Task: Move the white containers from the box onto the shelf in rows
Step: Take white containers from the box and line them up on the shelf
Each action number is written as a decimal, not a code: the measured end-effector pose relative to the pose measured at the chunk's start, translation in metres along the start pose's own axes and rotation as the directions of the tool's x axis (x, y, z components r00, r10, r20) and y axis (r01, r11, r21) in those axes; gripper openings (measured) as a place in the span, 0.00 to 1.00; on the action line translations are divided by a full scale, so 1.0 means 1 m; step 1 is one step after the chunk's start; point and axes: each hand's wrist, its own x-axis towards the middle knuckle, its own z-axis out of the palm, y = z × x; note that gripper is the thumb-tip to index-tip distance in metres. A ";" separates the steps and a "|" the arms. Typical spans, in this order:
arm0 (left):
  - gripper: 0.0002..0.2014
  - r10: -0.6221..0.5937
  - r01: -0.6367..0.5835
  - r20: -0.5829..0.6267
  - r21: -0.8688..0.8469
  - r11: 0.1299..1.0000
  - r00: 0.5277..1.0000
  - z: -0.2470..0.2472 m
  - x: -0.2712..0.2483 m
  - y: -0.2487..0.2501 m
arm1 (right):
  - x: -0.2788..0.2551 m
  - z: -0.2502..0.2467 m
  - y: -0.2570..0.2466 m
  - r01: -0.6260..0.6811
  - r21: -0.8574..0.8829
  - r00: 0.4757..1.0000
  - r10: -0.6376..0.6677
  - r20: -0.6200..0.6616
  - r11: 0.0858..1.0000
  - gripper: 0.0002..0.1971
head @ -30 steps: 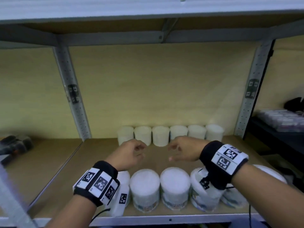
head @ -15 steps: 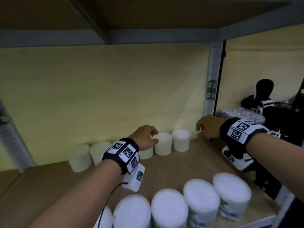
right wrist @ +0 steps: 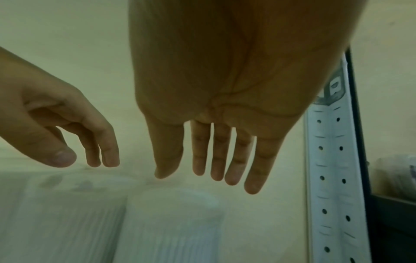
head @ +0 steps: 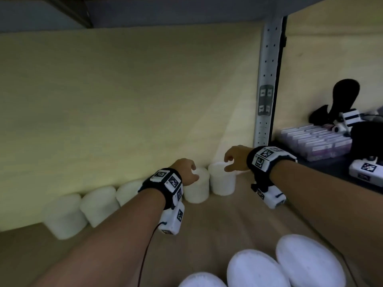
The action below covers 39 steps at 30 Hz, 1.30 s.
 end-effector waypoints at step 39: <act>0.24 0.073 -0.072 -0.005 0.073 0.995 0.997 0.020 0.016 -0.007 | 0.023 0.017 0.002 0.028 0.044 0.997 -0.032 0.074 0.999 0.27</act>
